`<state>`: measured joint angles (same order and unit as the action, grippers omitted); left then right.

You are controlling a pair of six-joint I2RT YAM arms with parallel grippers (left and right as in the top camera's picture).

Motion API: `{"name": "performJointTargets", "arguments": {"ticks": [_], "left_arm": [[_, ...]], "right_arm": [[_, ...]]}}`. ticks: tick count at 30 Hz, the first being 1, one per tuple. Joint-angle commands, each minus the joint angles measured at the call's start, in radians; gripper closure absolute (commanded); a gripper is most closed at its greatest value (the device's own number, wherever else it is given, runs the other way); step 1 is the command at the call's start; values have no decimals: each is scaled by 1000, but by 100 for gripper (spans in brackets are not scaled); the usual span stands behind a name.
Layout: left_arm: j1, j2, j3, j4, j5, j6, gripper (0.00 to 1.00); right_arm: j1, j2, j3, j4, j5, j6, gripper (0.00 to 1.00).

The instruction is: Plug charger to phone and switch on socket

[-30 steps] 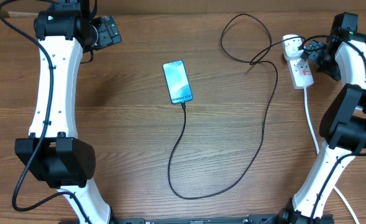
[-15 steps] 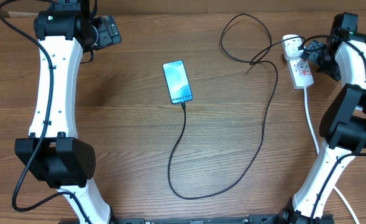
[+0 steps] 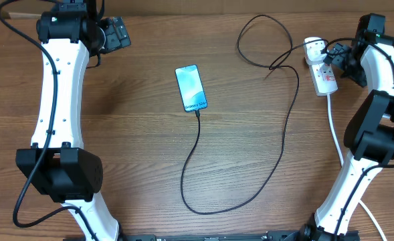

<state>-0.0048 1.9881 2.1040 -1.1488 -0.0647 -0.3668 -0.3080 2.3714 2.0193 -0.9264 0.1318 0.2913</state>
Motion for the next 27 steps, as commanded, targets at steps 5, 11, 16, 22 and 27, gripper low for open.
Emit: {"name": "performJointTargets", "arguments": {"ticks": [5,11,16,22,27], "left_arm": [[-4,5,-1,0,-13,-14,0],[-4,5,-1,0,-13,-14,0],[-4,5,-1,0,-13,-14,0],[-4,5,-1,0,-13,-14,0],[-4,5,-1,0,-13,-14,0]], "right_arm": [[-7,12,-5,6,-2,0,0],[-7,21,-5,6,-2,0,0],[-7,39,-5,7,-5,0,0],[-7,40,-5,8,-22,-1,0],[-7,40,-5,7,-64,-7,0]]}}
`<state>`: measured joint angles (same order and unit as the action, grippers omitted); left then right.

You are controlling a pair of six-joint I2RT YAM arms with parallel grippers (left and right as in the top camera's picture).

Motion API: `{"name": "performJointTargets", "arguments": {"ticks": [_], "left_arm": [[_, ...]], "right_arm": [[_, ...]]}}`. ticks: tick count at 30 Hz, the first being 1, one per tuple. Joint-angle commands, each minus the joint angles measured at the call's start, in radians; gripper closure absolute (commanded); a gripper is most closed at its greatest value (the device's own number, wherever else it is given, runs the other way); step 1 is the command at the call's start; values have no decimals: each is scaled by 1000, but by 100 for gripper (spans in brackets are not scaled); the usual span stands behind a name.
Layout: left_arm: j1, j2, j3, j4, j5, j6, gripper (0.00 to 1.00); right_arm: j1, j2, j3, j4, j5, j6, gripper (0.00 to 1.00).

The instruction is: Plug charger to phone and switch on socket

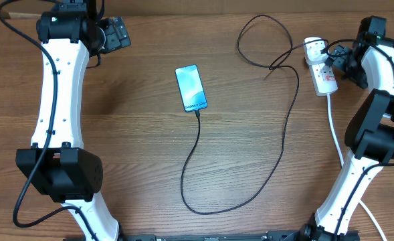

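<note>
The phone [191, 88] lies screen up and lit at the table's middle. The black charger cable [281, 144] is plugged into its lower end. From there the cable loops toward the front edge and back up to the white charger plug [312, 46], which is seated in the white socket strip [325, 80] at the far right. My right gripper [332, 59] rests against the strip's upper part just below the plug, its fingers close together. My left gripper [118, 31] hangs at the far left, well away from the phone. Its jaws are an unclear dark mass.
The strip's white lead [335, 134] runs down the right side past the right arm's base. A loose loop of black cable [250, 40] lies at the back between the phone and the strip. The left arm stretches along the table's left side.
The right arm's wrist has shifted by a hair at the socket strip. The phone, the cable and the left arm are where they were.
</note>
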<state>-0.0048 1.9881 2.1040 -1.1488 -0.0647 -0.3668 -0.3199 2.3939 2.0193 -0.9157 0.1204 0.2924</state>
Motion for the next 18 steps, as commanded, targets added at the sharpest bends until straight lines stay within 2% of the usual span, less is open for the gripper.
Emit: {"name": "performJointTargets", "arguments": {"ticks": [1,18], "left_arm": [[-4,5,-1,0,-13,-14,0],[-4,5,-1,0,-13,-14,0]], "right_arm": [[5,18,-5,-4,-65,-10,0],[5,18,-5,-37,-123,-85,0]]}}
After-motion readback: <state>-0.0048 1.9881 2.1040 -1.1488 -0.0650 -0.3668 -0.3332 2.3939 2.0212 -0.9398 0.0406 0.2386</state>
